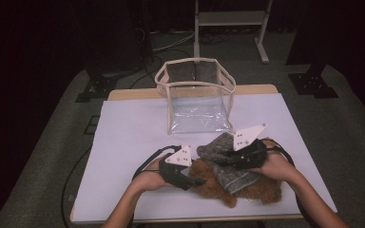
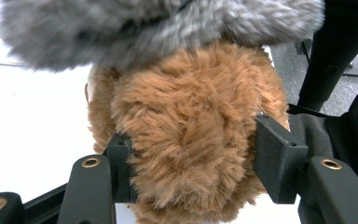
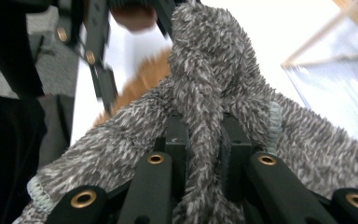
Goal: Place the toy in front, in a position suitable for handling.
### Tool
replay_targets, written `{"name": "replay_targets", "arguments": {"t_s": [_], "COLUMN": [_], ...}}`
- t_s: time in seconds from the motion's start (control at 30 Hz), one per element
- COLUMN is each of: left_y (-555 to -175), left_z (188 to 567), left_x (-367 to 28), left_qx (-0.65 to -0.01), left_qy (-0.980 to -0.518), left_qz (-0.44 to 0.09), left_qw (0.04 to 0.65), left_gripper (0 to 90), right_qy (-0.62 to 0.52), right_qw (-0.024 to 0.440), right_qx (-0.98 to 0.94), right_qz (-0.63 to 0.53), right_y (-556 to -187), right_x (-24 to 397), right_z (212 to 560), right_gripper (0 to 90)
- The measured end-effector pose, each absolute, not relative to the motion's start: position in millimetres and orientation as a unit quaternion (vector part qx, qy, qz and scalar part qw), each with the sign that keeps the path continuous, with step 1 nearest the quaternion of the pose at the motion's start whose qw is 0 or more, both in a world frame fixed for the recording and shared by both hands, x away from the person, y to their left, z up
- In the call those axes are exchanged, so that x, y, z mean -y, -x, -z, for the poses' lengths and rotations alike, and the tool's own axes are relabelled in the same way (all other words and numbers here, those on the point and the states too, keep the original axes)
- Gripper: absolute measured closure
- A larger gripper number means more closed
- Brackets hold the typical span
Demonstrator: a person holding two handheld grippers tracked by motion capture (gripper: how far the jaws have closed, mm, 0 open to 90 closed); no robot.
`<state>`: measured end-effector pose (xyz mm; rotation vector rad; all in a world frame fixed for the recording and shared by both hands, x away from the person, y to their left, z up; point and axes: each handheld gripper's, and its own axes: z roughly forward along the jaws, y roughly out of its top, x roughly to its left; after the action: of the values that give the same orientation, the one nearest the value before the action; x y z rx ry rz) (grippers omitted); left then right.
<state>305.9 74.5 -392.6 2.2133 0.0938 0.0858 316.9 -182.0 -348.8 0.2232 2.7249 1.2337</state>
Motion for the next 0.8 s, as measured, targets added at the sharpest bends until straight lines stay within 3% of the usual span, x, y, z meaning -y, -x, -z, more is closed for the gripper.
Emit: {"name": "replay_targets", "arguments": {"t_s": [0.37, 0.67, 0.8], "left_y": [-308, -309, -309], "left_z": [400, 405, 405], "left_x": [-79, -77, -77], "left_qx": [-0.060, -0.064, -0.067], "left_qy": [-0.887, -0.883, -0.885], "left_qz": [-0.032, -0.022, -0.025], "left_qw": [0.457, 0.465, 0.461], "left_gripper": [28.9, 30.2, 30.9], "right_qy": [-0.110, -0.103, -0.116], "right_qw": [0.079, 0.088, 0.093], "right_qx": [-0.903, -0.903, -0.895], "right_qz": [-0.408, -0.407, -0.421], "right_y": [-312, -311, -309], "right_x": [225, 221, 239], "right_z": [363, 359, 352], "right_gripper": [76.6, 76.4, 76.3]}}
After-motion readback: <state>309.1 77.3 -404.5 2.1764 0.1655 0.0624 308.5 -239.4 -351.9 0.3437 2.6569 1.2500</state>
